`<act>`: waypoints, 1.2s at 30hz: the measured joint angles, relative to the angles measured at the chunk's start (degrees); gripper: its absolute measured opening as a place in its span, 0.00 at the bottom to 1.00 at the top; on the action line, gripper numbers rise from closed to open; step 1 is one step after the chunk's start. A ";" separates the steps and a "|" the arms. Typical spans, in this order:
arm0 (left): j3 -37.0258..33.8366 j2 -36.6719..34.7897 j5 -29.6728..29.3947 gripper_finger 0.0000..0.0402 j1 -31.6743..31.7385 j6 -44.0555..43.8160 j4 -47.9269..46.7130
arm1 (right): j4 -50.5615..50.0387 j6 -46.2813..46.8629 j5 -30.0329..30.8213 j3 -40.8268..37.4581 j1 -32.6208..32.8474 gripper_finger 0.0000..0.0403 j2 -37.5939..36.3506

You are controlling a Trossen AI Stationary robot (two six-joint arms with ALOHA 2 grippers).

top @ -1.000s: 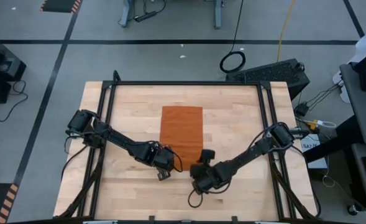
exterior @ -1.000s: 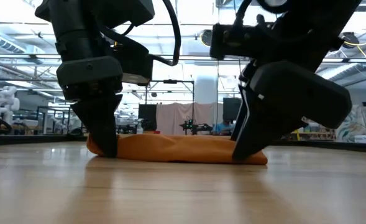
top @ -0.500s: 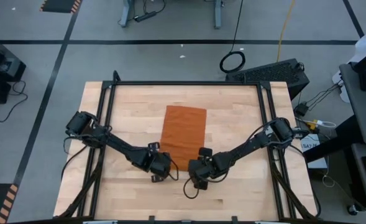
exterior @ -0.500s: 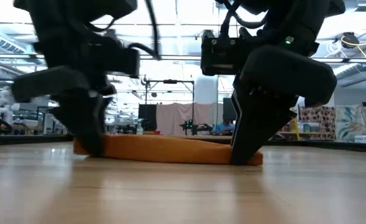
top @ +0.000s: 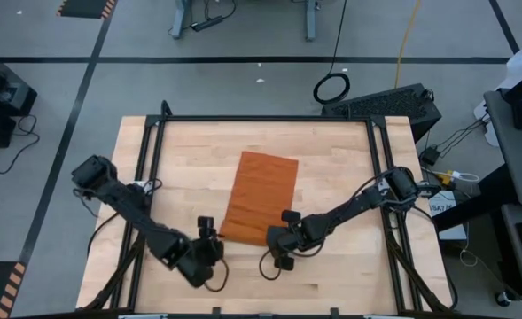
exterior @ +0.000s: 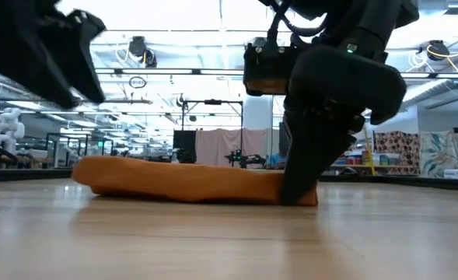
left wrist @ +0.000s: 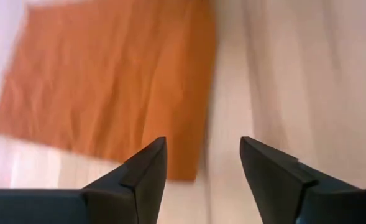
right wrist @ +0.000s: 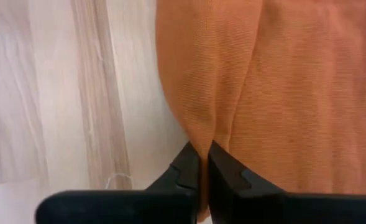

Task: Roll towel into tight, uniform cylinder
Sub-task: Roll the brown towel

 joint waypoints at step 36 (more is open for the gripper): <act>-2.41 9.34 15.22 0.10 12.39 25.59 3.96 | 0.84 -5.97 -8.14 -0.15 -0.55 0.00 -1.77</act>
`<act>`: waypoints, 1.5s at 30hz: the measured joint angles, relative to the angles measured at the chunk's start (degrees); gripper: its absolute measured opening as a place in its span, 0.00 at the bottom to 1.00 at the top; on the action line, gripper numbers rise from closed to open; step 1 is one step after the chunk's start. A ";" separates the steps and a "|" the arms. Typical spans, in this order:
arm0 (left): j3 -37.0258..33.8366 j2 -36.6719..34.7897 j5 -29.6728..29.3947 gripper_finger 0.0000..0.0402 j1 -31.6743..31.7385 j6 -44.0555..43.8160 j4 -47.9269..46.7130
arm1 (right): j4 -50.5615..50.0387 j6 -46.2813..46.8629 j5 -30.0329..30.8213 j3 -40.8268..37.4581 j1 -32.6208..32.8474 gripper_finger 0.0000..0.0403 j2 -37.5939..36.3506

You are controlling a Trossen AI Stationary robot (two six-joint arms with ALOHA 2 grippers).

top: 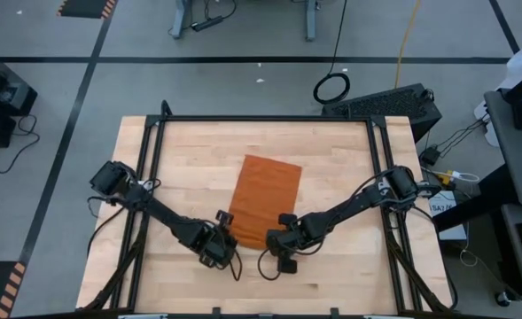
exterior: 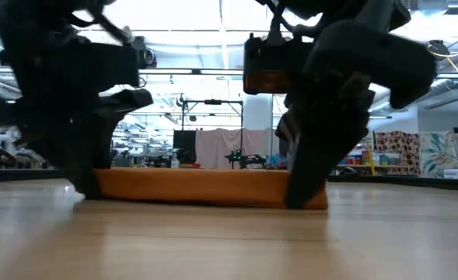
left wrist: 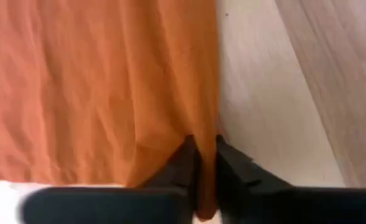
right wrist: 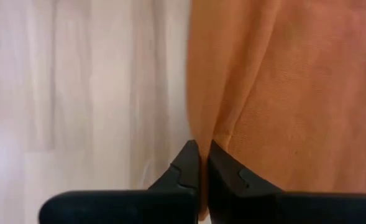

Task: Roll towel into tight, uniform cylinder
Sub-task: Roll the brown towel

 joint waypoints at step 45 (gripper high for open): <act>-0.01 2.40 47.95 0.00 23.59 1.26 4.49 | -9.33 4.23 13.01 2.25 8.80 0.41 -4.41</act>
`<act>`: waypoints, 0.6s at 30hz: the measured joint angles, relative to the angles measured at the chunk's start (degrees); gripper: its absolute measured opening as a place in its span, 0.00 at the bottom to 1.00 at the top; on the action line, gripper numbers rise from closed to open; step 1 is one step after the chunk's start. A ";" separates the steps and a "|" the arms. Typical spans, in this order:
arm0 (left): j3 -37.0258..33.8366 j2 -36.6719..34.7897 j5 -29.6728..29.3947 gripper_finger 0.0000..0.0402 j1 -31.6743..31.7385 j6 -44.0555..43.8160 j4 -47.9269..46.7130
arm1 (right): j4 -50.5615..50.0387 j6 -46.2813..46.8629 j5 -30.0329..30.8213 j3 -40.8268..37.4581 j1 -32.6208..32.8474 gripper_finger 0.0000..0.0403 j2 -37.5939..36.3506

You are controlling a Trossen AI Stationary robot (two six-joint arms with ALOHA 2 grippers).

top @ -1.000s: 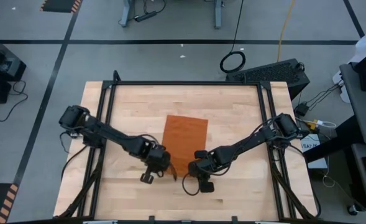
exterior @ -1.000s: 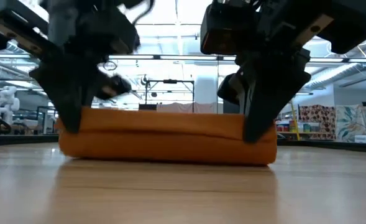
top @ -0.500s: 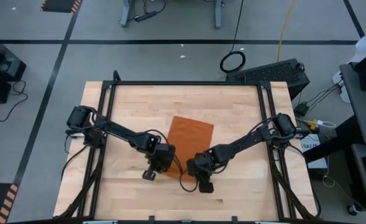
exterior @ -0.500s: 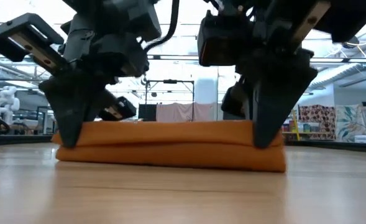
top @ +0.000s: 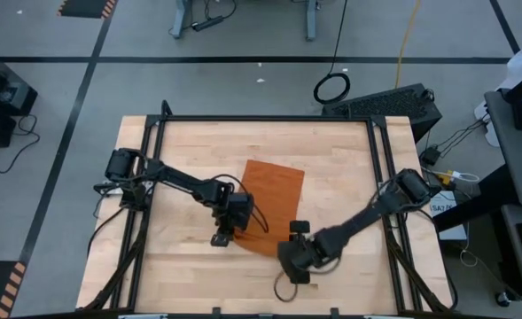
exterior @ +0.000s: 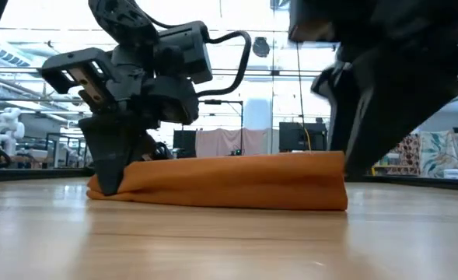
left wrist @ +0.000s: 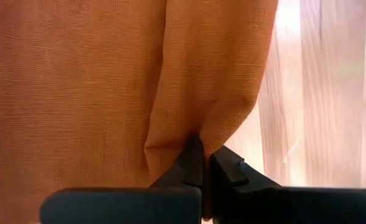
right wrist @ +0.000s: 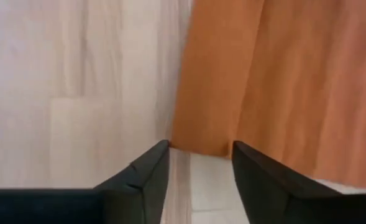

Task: Roll towel into tight, uniform cylinder
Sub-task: Roll the brown towel

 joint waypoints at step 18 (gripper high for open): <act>-0.02 0.06 0.28 0.00 1.26 -1.59 0.15 | 8.74 -0.88 23.24 0.96 7.18 0.51 5.52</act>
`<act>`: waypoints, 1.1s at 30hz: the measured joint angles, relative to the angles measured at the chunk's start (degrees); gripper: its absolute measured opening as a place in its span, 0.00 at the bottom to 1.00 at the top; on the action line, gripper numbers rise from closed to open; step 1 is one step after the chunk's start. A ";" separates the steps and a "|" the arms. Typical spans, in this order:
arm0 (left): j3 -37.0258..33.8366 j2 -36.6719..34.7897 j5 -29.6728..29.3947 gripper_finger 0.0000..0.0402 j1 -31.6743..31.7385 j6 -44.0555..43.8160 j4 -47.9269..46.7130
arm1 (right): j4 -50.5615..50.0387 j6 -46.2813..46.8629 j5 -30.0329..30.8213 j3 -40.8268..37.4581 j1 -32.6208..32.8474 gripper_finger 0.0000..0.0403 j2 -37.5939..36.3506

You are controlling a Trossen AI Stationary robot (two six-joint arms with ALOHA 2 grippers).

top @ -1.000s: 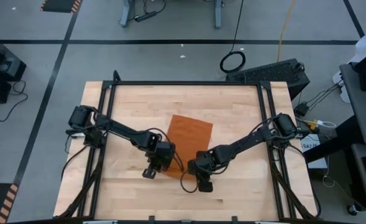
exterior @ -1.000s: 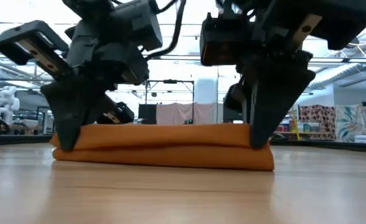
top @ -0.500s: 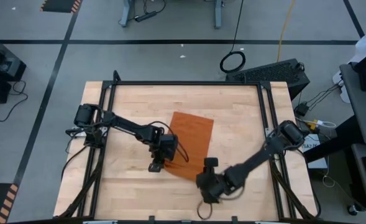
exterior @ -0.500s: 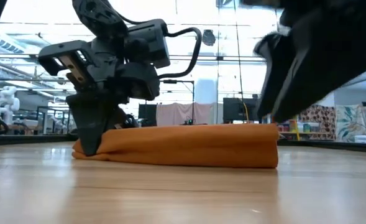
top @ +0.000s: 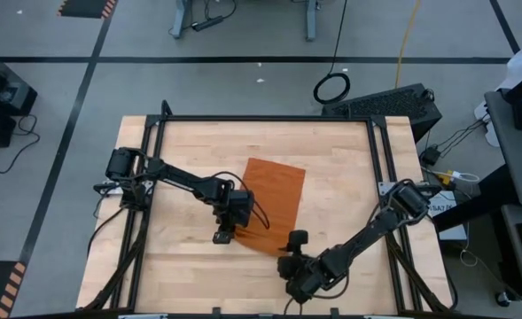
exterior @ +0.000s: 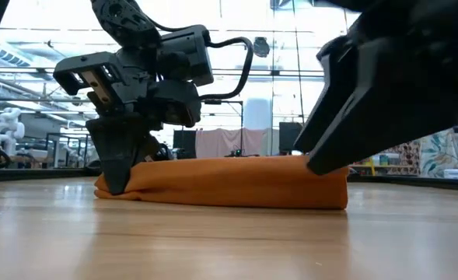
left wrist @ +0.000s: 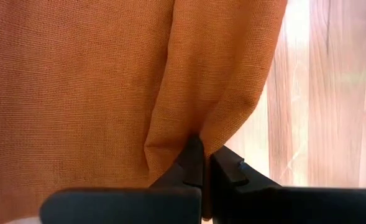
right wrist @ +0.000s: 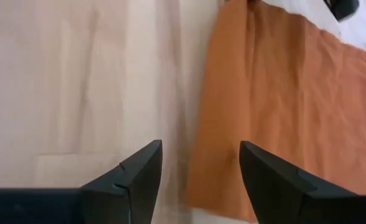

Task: Roll towel into tight, uniform cylinder
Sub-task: Roll the brown towel

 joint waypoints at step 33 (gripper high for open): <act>-0.15 -10.77 -20.87 0.51 -1.89 2.79 -8.31 | 10.29 8.58 -38.51 -7.28 -16.73 0.01 -0.22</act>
